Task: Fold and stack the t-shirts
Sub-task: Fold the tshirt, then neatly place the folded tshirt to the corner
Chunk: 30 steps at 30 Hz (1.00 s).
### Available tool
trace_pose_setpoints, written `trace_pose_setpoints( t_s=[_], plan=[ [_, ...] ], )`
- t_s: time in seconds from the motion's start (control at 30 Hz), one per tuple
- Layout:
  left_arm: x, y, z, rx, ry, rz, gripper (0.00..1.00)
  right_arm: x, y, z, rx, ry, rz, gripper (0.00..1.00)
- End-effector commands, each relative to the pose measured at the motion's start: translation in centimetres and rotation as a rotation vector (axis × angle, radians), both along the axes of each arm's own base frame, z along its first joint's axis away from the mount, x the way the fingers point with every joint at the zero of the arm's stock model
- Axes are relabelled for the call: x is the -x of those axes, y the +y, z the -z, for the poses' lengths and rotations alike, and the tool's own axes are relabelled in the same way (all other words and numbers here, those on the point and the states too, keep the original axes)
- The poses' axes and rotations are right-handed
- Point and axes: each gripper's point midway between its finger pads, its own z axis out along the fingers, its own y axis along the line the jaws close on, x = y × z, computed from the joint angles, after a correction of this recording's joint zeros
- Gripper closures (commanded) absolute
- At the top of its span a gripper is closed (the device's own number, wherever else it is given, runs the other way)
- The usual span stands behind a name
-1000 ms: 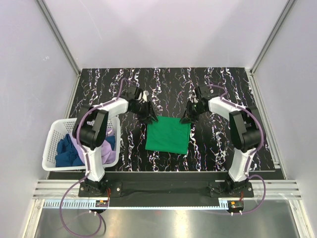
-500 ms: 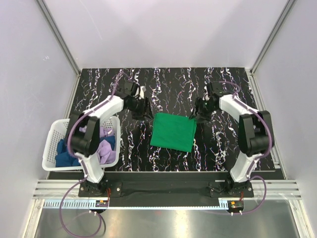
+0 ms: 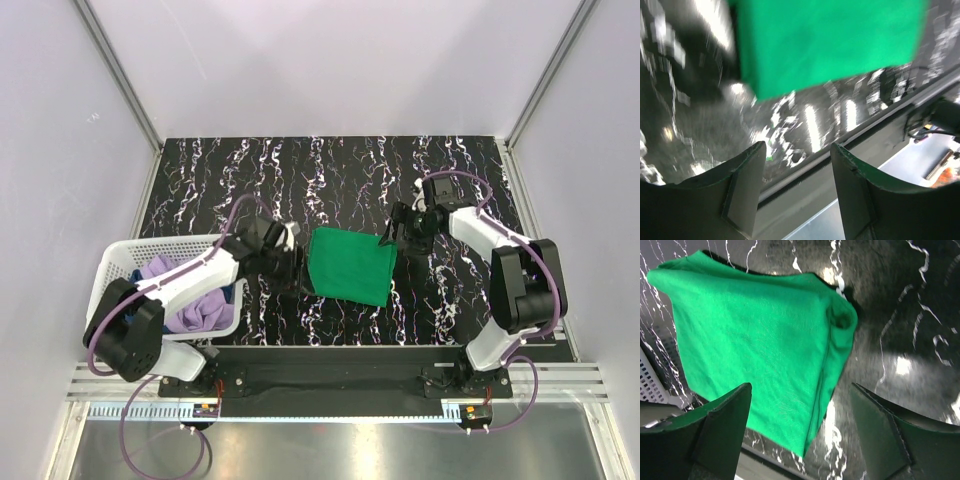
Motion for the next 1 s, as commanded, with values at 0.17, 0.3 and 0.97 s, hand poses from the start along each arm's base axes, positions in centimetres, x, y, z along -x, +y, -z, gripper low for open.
trace_pose_setpoints(
  t_s=[0.17, 0.3, 0.97],
  plan=[
    [0.8, 0.0, -3.0, 0.071, -0.066, -0.056, 0.41, -1.5, 0.2, 2.4, -0.042, -0.076, 0.028, 0.14],
    [1.8, 0.7, -4.3, 0.078, -0.075, -0.070, 0.41, -0.9, 0.4, 4.0, -0.048, -0.021, 0.030, 0.14],
    [3.3, 1.8, -7.6, 0.113, -0.112, -0.084, 0.38, -4.6, 0.4, 4.9, 0.013, -0.021, 0.045, 0.80]
  ],
)
